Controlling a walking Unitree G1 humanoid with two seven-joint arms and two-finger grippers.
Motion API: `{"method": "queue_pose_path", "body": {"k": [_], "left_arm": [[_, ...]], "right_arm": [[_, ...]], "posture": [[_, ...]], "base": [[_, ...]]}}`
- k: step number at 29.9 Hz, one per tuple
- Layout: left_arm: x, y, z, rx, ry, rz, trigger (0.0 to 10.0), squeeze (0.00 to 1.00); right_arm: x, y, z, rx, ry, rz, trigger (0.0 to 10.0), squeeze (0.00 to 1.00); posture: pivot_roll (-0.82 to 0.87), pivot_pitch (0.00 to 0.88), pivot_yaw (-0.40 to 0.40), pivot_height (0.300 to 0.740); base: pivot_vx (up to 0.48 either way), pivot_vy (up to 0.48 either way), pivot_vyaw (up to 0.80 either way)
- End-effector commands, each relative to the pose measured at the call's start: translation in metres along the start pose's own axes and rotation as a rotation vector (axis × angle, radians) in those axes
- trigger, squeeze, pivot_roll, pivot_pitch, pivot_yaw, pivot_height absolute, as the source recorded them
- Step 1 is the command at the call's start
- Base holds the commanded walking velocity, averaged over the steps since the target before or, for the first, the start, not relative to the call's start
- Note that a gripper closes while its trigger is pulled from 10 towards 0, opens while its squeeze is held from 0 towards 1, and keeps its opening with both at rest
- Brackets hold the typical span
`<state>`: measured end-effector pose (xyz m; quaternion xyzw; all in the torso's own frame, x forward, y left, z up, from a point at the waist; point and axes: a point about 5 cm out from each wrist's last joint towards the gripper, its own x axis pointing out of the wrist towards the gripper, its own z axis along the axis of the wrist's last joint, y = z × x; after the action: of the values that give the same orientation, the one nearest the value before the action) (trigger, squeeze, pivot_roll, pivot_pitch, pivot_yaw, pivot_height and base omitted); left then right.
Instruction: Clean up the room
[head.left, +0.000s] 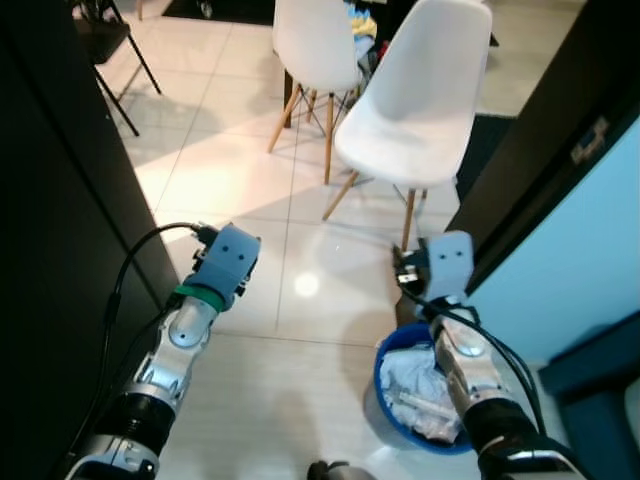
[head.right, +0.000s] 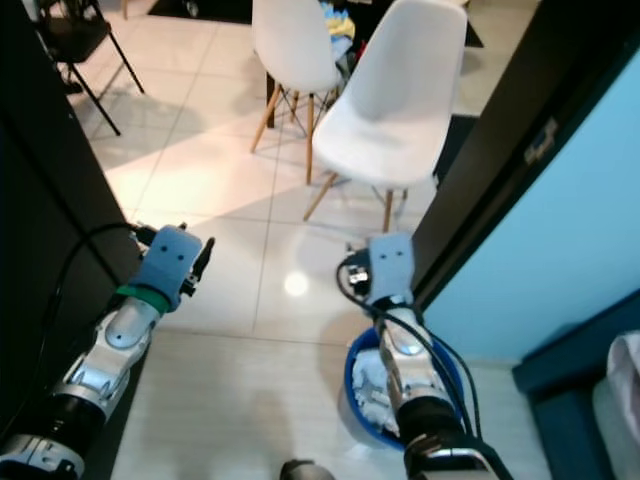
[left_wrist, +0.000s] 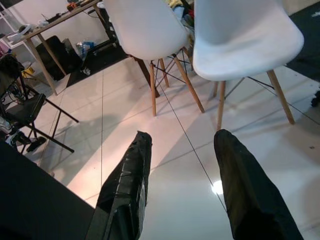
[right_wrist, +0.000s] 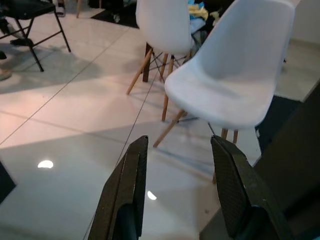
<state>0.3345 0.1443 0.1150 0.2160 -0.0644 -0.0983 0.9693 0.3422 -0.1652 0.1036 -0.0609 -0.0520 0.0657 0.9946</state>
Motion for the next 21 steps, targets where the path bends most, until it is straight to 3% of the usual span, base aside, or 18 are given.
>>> {"method": "queue_pose_path", "body": {"k": [1, 12, 21], "left_arm": [[-0.0052, 0.0012, -0.0100, 0.006, 0.042, -0.002, 10.0, 0.00], [-0.0048, 0.0004, -0.0103, 0.001, 0.049, -0.002, 10.0, 0.00], [-0.0044, -0.0040, -0.0086, -0.027, 0.046, -0.013, 10.0, 0.00]], "right_arm": [[-0.0022, 0.0087, -0.0057, 0.010, 0.024, 0.019, 10.0, 0.00], [-0.0014, 0.0081, -0.0050, 0.005, 0.023, 0.015, 10.0, 0.00], [-0.0008, 0.0089, -0.0042, 0.001, 0.021, 0.022, 10.0, 0.00]], "posture": [[-0.07, 0.066, 0.033, 0.740], [-0.08, 0.061, 0.034, 0.740], [-0.08, 0.058, 0.034, 0.740]], "base": [[0.465, 0.000, 0.00], [0.445, 0.000, 0.00], [0.000, 0.000, 0.00]]}}
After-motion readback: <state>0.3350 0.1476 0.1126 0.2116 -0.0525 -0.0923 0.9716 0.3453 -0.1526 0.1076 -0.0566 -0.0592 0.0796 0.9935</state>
